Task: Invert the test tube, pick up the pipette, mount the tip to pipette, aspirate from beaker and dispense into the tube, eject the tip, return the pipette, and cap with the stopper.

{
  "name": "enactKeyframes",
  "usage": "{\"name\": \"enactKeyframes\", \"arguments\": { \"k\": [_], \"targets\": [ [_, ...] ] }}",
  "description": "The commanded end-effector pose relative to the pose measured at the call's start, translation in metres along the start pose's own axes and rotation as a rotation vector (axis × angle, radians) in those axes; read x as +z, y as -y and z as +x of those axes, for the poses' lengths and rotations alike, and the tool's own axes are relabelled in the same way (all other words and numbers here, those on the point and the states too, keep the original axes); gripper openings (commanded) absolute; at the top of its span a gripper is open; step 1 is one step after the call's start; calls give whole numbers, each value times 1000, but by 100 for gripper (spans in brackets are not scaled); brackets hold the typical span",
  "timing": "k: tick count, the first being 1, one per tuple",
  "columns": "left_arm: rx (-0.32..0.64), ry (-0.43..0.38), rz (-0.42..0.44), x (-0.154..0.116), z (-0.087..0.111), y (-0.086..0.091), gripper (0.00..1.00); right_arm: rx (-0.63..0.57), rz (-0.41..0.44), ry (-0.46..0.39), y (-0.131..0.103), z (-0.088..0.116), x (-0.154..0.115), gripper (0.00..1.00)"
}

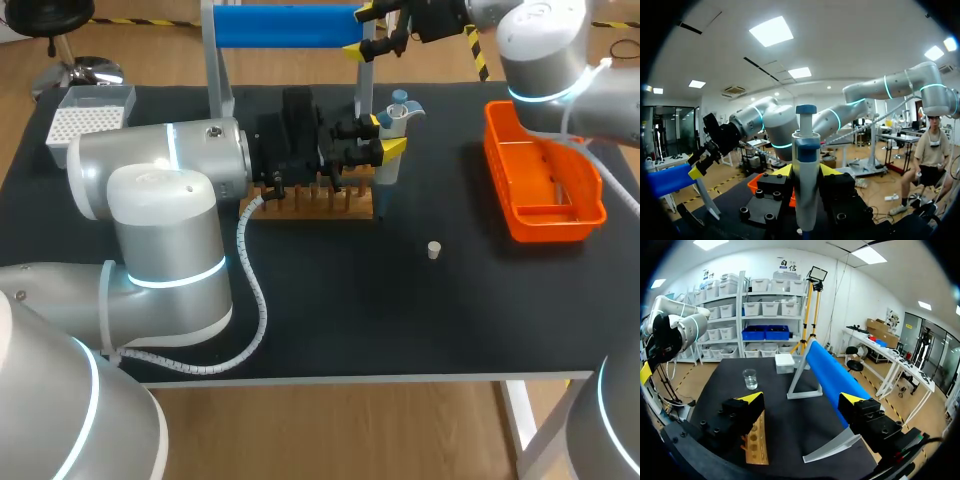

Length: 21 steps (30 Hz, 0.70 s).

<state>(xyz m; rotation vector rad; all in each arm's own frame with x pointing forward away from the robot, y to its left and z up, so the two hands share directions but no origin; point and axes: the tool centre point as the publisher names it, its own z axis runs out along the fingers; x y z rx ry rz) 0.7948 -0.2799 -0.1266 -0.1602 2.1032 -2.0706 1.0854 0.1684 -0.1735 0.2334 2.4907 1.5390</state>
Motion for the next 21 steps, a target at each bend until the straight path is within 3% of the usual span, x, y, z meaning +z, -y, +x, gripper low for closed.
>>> {"name": "enactKeyframes", "arguments": {
  "k": [1, 21],
  "targets": [
    [1, 5, 4, 2, 1, -1, 0, 0, 4, -7, -1, -2, -1, 100],
    [-48, 267, -202, -115, -52, -22, 0, 0, 4, -7, -1, -2, -1, 100]
  ]
}}
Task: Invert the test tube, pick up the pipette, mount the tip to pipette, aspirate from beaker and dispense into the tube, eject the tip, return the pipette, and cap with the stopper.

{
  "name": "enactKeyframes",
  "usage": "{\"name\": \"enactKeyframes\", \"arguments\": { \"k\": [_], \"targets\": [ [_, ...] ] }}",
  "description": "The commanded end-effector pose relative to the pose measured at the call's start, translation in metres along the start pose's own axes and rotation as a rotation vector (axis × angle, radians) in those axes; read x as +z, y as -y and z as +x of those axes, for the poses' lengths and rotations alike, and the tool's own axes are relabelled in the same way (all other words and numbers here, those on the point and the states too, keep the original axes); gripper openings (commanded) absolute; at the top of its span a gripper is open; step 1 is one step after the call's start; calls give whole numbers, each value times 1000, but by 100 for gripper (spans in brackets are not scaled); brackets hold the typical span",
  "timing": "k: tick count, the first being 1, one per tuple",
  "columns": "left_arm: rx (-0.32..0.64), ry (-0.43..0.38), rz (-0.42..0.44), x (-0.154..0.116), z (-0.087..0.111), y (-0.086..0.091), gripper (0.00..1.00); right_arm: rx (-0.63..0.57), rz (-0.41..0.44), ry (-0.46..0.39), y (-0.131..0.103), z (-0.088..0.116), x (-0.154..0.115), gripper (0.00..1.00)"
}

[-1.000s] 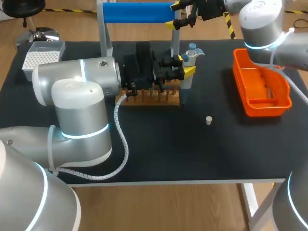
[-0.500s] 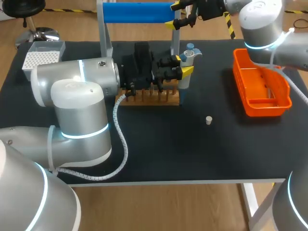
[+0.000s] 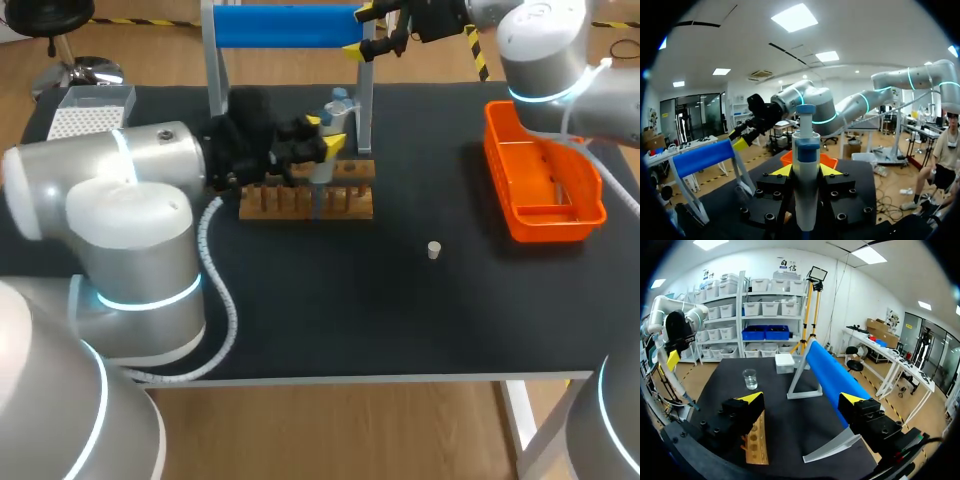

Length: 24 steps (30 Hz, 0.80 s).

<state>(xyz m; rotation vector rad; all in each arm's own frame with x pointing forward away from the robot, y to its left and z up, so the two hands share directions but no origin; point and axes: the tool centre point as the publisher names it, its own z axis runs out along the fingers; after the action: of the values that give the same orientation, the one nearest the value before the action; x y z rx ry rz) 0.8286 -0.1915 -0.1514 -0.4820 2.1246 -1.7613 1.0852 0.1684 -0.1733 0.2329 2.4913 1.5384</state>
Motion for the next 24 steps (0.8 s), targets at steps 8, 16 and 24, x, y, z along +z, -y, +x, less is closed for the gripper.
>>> {"name": "enactKeyframes", "arguments": {
  "k": [8, 16, 24],
  "targets": [
    [-12, 100, -75, -66, -54, -11, 0, 0, 4, -6, 0, -2, -1, 100],
    [-18, 204, -112, -79, -98, -11, 0, 0, 4, -6, 0, -2, -1, 100],
    [-26, 291, -142, -76, -139, -8, 0, 0, 4, -6, 0, -2, -1, 100]
  ]
}}
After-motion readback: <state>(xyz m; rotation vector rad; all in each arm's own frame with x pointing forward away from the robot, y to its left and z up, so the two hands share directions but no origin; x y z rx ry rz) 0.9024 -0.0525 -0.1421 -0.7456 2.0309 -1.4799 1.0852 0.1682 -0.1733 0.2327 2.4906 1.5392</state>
